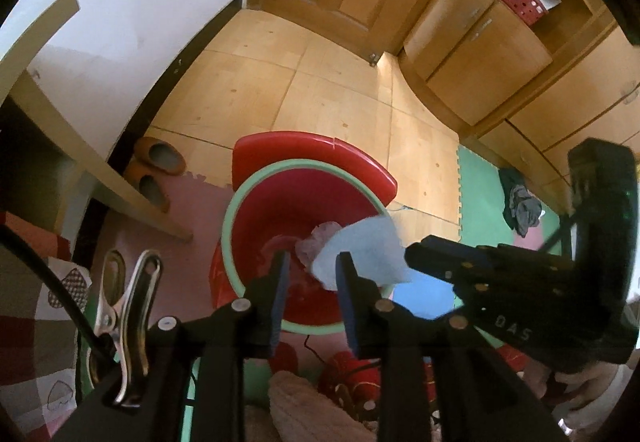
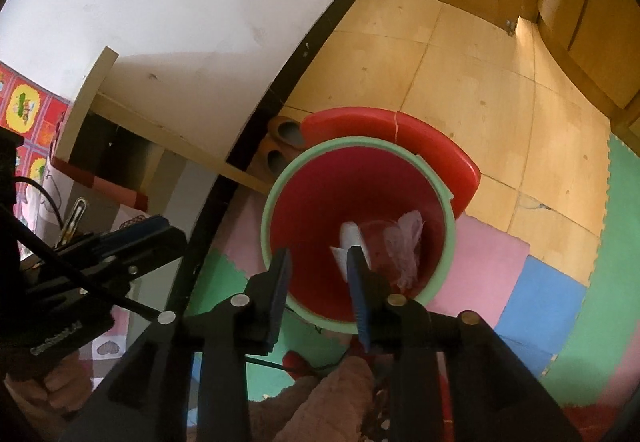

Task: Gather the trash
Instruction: 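Open both grippers to drop the light blue mask into the bucket, then move both grippers back over the bed toward the remaining trash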

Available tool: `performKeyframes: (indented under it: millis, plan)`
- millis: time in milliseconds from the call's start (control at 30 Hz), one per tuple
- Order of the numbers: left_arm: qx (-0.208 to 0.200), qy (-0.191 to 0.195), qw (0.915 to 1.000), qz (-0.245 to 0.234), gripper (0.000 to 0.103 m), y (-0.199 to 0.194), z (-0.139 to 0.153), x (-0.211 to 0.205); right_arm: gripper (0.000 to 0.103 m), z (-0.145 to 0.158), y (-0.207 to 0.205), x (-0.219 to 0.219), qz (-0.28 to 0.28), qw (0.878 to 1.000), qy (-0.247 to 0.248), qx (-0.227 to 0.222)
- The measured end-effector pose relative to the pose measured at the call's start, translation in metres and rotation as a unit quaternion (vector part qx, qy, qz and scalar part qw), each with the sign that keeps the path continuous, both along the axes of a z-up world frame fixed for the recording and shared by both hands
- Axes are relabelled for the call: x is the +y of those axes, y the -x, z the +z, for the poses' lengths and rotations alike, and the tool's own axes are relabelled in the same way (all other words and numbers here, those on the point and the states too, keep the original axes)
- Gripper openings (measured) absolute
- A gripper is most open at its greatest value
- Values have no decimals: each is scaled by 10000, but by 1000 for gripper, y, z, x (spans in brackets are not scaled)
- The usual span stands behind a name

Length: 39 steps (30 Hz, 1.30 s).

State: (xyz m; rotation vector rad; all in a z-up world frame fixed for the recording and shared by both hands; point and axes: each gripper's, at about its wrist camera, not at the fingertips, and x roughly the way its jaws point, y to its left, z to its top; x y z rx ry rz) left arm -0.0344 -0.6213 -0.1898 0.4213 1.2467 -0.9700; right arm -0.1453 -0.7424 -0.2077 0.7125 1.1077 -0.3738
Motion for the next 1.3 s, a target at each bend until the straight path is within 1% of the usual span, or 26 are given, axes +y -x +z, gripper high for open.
performKeyframes:
  millis: [367, 633, 767, 900, 1067, 1300]
  plan:
    - [28, 59, 9996, 287, 26, -2, 16, 13, 31, 20, 9, 10, 221, 9997, 57, -94]
    - [6, 141, 9987, 493, 26, 0, 37, 26, 31, 55, -1, 35, 693, 9965, 176, -429]
    - [-117, 208, 9978, 619, 26, -3, 54, 39, 31, 73, -16, 56, 1022, 9925, 161, -654]
    - [-220, 272, 9956, 867, 26, -8, 70, 59, 31, 93, -35, 79, 1374, 9861, 167, -916]
    - [-323, 344, 9911, 1248, 26, -19, 88, 88, 31, 117, -56, 109, 1790, 9768, 179, -1164]
    - [-509, 413, 9823, 1756, 26, -33, 111, 136, 31, 134, -73, 147, 2212, 9659, 154, -1338]
